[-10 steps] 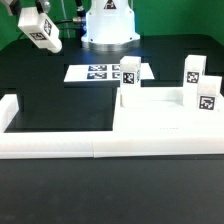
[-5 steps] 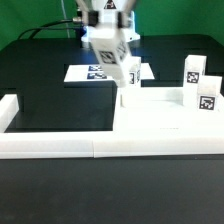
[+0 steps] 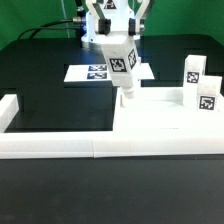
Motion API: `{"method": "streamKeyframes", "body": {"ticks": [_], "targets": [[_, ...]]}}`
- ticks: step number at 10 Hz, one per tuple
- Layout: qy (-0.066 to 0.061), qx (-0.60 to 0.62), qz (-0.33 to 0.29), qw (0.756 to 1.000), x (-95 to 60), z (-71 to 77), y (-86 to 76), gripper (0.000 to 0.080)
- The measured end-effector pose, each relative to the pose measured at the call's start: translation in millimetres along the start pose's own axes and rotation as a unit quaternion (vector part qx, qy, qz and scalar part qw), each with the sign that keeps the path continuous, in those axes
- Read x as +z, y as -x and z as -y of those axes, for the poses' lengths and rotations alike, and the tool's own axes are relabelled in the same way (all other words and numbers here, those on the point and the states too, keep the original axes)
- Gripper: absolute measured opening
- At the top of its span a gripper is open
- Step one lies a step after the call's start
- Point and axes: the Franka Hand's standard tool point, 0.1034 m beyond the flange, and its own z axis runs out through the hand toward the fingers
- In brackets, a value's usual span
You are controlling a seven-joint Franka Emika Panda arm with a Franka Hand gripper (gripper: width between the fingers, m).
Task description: Assemble square table
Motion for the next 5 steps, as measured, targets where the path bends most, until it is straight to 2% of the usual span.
{"method": "streamKeyframes", "body": {"ticks": [1,3,4,5], "targets": [[0.009,-0.019,0.007,1.0,4.5,-2.5,19.3,0.0285],[0.033,-0.045,0.011,0.998,16.7,-8.3,34.4,0.0285],[0.04,-0.06,0.008,0.997,21.3,-8.4,42.1,0.0285],[0.044,-0.064,0.008,0.997,21.6,-11.1,41.7,0.0285]]}}
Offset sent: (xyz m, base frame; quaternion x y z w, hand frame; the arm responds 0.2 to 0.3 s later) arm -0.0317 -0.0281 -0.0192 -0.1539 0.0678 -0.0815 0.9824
